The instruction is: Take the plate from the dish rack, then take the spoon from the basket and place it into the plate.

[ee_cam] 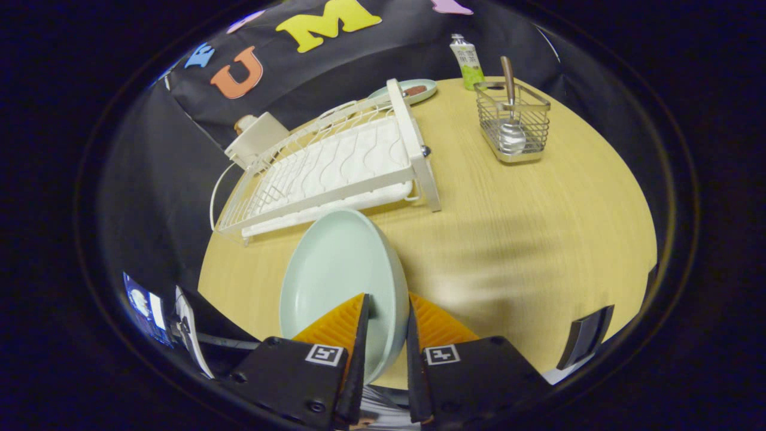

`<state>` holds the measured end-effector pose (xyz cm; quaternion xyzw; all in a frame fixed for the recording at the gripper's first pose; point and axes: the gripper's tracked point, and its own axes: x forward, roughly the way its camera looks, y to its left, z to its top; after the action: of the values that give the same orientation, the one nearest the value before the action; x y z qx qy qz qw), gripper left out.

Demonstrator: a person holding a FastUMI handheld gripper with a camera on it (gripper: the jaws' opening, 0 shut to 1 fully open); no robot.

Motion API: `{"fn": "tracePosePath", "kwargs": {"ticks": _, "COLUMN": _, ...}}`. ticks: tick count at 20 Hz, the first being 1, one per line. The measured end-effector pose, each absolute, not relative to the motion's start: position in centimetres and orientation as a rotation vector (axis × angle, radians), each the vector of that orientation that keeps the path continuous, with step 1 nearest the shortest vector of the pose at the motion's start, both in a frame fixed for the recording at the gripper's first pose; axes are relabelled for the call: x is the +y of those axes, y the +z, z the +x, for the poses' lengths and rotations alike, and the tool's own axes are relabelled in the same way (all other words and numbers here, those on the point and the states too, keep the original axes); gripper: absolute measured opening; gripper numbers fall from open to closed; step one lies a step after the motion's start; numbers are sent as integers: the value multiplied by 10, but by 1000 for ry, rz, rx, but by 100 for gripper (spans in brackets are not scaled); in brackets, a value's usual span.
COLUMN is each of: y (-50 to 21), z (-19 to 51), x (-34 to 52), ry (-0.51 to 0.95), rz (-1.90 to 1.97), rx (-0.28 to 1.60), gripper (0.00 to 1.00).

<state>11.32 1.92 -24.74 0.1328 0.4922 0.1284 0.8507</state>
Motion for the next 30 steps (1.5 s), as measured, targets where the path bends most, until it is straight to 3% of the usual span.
{"fn": "tracePosePath", "kwargs": {"ticks": 7, "y": -249, "z": 125, "x": -13, "ry": 136, "rz": 78, "rx": 949, "gripper": 45}}
{"fn": "tracePosePath", "kwargs": {"ticks": 8, "y": -246, "z": 126, "x": -14, "ry": 133, "rz": 59, "rx": 925, "gripper": 50}}
{"fn": "tracePosePath", "kwargs": {"ticks": 11, "y": -231, "z": 137, "x": -31, "ry": 90, "rz": 16, "rx": 838, "gripper": 84}}
{"fn": "tracePosePath", "kwargs": {"ticks": 12, "y": -227, "z": 141, "x": -37, "ry": 76, "rz": 16, "rx": 811, "gripper": 87}}
{"fn": "tracePosePath", "kwargs": {"ticks": 23, "y": -136, "z": 223, "x": -100, "ry": -64, "rz": -2, "rx": 358, "gripper": 91}}
{"fn": "tracePosePath", "kwargs": {"ticks": 30, "y": -132, "z": 300, "x": -142, "ry": -54, "rz": 117, "rx": 300, "gripper": 95}}
